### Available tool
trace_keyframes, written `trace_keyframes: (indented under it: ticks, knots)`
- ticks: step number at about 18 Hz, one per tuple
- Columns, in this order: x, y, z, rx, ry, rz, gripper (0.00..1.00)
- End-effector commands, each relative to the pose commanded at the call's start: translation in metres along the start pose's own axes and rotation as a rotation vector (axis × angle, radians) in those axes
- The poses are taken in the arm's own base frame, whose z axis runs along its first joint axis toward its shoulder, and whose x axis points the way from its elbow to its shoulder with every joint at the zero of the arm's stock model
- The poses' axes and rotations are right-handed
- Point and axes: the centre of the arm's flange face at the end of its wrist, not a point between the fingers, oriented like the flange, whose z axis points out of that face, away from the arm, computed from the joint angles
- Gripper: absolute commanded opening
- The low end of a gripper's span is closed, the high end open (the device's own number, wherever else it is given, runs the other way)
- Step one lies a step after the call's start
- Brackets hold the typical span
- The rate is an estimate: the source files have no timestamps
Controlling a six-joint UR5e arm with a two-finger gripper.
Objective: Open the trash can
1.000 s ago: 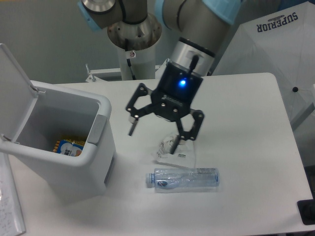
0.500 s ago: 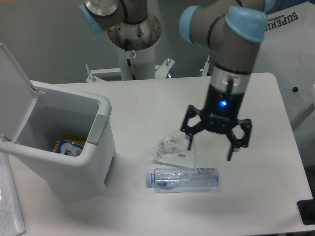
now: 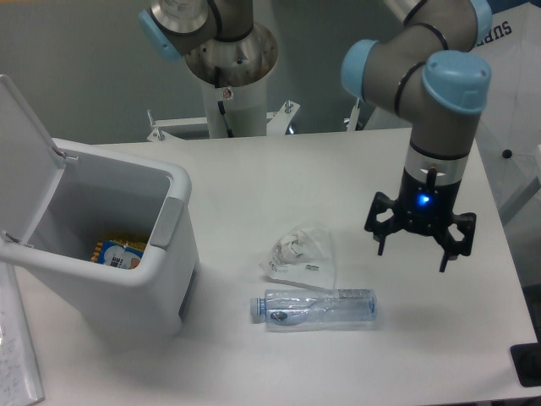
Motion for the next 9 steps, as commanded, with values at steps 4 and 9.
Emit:
trace_keyframes:
  ticks: [4,9]
  knots:
    - [-0.012,0.011,0.013,-0.090,-0.014,0.098,1.00]
    - [-0.014,0.019,0.019,-0.172,-0.015,0.128,1.00]
